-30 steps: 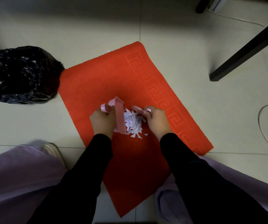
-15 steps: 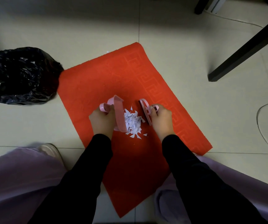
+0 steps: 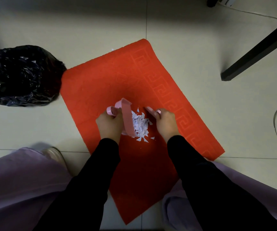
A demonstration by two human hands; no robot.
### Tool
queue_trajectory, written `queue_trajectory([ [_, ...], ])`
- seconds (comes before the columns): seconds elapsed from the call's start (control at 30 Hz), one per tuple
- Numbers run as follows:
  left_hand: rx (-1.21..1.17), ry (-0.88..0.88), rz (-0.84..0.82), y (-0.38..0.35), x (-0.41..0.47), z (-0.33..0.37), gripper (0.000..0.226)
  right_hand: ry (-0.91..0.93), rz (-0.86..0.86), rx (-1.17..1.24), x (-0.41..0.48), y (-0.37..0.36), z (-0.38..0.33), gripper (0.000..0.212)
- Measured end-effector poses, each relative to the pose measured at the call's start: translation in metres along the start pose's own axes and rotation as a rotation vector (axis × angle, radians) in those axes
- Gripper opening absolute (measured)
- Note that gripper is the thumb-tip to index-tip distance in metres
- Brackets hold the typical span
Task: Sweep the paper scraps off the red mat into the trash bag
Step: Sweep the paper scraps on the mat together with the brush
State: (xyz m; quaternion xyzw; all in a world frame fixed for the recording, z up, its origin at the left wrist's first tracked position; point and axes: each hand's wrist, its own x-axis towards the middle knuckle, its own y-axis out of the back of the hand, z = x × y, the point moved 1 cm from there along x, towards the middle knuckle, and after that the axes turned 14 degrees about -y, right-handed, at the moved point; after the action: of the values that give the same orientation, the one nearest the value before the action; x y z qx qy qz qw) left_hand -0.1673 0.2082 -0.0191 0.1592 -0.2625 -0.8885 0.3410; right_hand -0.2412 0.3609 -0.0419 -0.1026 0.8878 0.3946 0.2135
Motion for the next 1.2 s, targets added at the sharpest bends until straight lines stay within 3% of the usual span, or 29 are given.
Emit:
queue_trajectory([
  [0.27, -0.039, -0.020, 0.004, 0.003, -0.001, 0.003, 0.037, -0.035, 0.107, 0.004, 0.006, 0.025, -0.005, 0.024],
  [0.5, -0.029, -0.021, -0.013, 0.008, 0.001, 0.008, 0.037, -0.046, 0.100, -0.029, 0.002, 0.016, -0.003, 0.024],
  [0.63, -0.038, 0.008, 0.003, 0.013, 0.000, 0.007, 0.040, -0.073, 0.154, 0.000, -0.013, 0.019, 0.005, 0.032],
  [0.87, -0.007, 0.006, 0.001, 0.021, -0.010, 0.008, 0.042, -0.130, 0.133, -0.139, -0.025, -0.002, 0.012, 0.034],
  [1.2, -0.030, 0.030, 0.009, 0.028, -0.008, 0.007, 0.040, -0.081, 0.184, -0.022, -0.033, -0.003, 0.002, 0.030],
])
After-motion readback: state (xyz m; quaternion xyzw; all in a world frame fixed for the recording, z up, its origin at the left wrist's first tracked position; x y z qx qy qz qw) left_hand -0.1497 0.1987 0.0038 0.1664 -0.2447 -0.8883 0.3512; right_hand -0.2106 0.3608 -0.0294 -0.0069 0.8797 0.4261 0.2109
